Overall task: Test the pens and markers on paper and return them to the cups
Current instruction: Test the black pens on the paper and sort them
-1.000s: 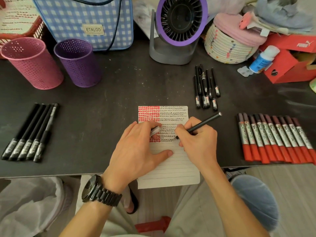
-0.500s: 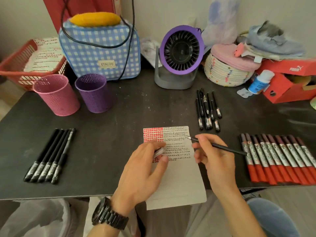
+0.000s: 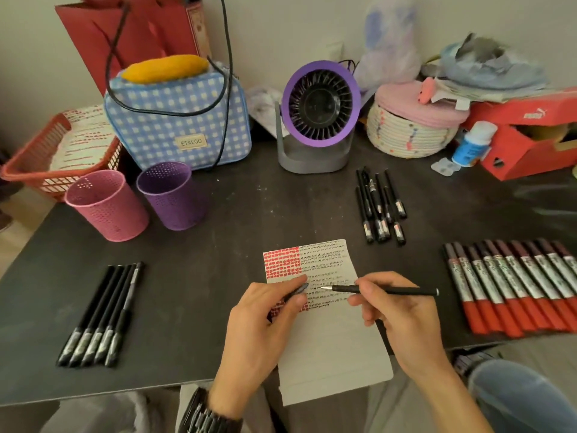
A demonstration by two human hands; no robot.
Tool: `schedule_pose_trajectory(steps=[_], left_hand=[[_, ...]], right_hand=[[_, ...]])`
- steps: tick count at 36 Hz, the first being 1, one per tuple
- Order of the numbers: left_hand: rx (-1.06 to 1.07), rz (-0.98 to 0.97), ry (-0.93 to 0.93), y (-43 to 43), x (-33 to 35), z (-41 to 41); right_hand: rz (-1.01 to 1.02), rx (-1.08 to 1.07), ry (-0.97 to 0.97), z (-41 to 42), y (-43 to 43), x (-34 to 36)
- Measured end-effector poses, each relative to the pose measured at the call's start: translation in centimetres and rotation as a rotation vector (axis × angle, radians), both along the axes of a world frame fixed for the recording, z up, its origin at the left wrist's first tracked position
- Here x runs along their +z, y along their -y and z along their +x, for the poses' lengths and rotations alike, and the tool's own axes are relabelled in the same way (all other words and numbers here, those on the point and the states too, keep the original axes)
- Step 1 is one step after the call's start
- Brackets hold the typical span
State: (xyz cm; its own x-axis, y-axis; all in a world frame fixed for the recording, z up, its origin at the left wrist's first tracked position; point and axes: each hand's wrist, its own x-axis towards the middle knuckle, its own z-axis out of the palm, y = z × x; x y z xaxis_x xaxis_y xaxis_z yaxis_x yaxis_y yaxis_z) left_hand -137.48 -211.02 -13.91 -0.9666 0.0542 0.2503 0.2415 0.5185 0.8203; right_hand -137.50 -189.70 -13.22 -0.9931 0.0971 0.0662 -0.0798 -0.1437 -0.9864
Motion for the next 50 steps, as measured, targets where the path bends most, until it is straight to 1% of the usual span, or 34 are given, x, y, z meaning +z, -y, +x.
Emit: schedule_pose_trajectory(steps=[4,13,27,37,44,50], left_hand=[[-0.001,0.031,0.031,0.1,-0.1,0.0],[-0.011,-0.014,-0.043,0.0,-0.1,-0.2],[-0.037,-0.026,-0.062,0.0,-0.1,-0.1],[-0.058,-0.027,-0.108,0.0,-0.3,-0.2],[-0.069,0.006,-0.095,-0.2,-0.3,-0.1],[-0.074,0.020,-0.081,-0.1,-0.7,0.0]], right_hand=[[-0.007,0.025,0.001,0.1,0.0,0.2],[-0.003,-0.017,0.027,0.0,0.2,0.2],[-0.007,-0.009,0.024,0.0,0.0,0.0],[0.137,0.085,0.028,0.1,0.6,0.7],[0.238,0.126,0.032,0.1,1.0,1.1],[0.273,0.151,0.023,0.0,1.3,1.4]])
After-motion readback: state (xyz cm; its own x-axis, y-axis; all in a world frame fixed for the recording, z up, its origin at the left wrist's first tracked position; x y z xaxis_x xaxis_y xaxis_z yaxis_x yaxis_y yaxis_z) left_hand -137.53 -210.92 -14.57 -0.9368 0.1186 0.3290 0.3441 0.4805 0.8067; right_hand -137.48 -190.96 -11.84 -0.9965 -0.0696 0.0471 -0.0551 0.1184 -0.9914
